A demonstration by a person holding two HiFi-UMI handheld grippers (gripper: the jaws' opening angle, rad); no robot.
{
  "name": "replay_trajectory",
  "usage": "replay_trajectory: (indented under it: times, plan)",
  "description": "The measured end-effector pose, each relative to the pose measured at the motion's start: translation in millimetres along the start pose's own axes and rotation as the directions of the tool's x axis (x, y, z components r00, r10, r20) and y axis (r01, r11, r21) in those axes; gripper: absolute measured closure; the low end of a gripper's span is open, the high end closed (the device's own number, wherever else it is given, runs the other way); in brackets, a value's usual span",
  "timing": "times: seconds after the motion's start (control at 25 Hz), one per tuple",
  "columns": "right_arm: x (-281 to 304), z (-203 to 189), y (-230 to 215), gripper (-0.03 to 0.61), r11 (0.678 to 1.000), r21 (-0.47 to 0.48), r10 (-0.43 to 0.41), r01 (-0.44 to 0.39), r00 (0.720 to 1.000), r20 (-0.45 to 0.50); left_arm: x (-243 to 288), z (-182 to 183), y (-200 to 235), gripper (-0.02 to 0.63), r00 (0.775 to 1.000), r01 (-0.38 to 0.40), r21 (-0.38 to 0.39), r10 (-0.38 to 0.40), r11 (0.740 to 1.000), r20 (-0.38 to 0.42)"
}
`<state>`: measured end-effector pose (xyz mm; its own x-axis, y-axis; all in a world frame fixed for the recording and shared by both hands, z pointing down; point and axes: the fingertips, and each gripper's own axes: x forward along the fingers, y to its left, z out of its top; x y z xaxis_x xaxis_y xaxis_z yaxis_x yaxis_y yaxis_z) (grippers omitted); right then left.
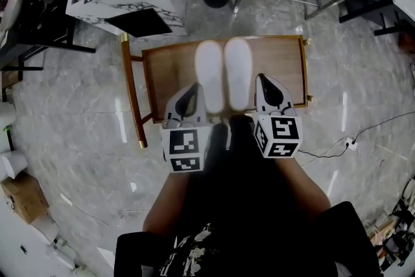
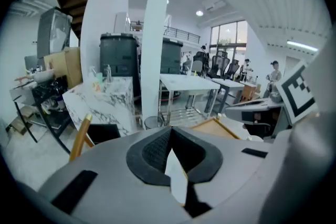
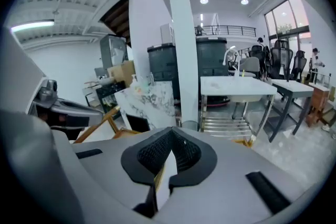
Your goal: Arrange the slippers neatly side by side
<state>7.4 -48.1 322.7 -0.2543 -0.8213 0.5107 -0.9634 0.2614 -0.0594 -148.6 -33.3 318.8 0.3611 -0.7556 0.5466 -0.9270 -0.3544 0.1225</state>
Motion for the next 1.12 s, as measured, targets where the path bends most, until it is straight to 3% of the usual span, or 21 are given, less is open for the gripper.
replay_trajectory:
  times: [0.12,0.28,0.48,0.64,0.84,1.12]
  plan:
    - [-26.2,42.0,6.4,0.580,0.999,-0.041,0.018,-0.014,0.995,0.102,-31.4,39.4,8.1,0.611,0.991,-0.007,0.004,0.007,1.000,0.134]
    - [-59.6,84.3,10.7,0.580,0.998,-0.054,0.025,-0.014,0.977,0.211,-65.6,72.3,8.7,0.611,0.968,-0.033,0.022,0.026,0.999,0.250]
    - [-95.3,116.1,18.1,0.580,0.998,-0.058,0.032,-0.013,0.938,0.345,-101.2,103.3,16.8,0.611,0.923,-0.115,0.035,0.094,0.993,0.373]
    - [-112.9,134.7,22.7,0.580,0.997,-0.075,0.029,0.004,0.903,0.428,-125.3,130.0,9.5,0.611,0.887,-0.123,0.048,0.088,0.991,0.453]
    - [-116.2,151.0,30.6,0.581,0.994,-0.108,0.045,0.006,0.889,0.457,-139.2,152.1,5.6,0.611,0.859,-0.160,0.100,0.089,0.982,0.505]
    - [-115.7,155.6,32.7,0.581,0.997,-0.078,0.048,-0.012,0.876,0.480,-133.2,151.8,7.0,0.611,0.860,-0.151,0.097,0.082,0.984,0.504]
